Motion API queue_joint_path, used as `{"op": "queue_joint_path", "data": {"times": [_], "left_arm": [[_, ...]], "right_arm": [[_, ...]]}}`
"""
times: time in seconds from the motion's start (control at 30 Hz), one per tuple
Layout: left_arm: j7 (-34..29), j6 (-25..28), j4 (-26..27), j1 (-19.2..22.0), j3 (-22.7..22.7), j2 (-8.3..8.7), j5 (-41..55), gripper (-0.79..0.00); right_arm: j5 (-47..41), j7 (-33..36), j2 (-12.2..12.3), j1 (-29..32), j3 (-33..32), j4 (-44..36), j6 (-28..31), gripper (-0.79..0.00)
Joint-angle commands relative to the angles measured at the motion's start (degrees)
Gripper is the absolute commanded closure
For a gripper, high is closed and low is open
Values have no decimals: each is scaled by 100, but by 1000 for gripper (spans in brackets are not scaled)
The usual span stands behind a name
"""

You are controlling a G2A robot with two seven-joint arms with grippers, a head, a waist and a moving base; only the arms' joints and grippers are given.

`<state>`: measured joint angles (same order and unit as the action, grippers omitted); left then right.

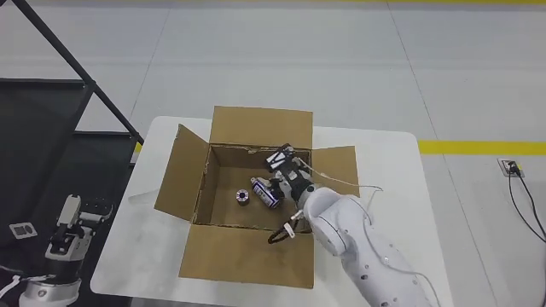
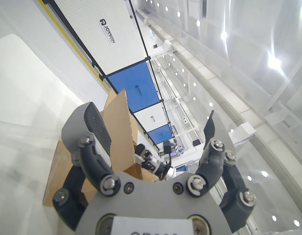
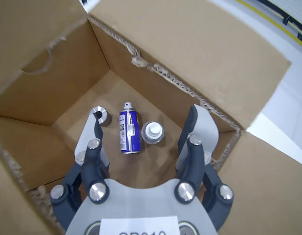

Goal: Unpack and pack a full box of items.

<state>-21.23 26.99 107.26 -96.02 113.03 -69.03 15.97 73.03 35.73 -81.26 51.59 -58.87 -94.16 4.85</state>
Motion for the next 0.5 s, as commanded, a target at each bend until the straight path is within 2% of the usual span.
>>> {"op": "queue_joint_path", "data": {"times": [0.0, 0.1, 0.23, 0.33, 0.47], "left_arm": [[-93, 45, 64, -5, -104, 1, -188, -785], [-252, 45, 155, 4, -258, 7, -493, -785], [-270, 6, 231, 106, -529, 6, -949, -785], [-253, -25, 283, 184, -758, 3, -1329, -785], [-244, -49, 390, 211, -997, -2, -1590, -785]], "right_arm": [[-241, 5, 121, 629, -560, -948, 362, -785], [-776, 33, 257, 1340, -1280, -1811, 966, -785], [-1481, 29, 395, 2053, -2247, -2447, 1584, -785], [-1902, 22, 467, 2493, -2900, -2645, 1764, -785], [-2774, 500, 562, 2771, -3684, -2470, 1948, -785]]}}
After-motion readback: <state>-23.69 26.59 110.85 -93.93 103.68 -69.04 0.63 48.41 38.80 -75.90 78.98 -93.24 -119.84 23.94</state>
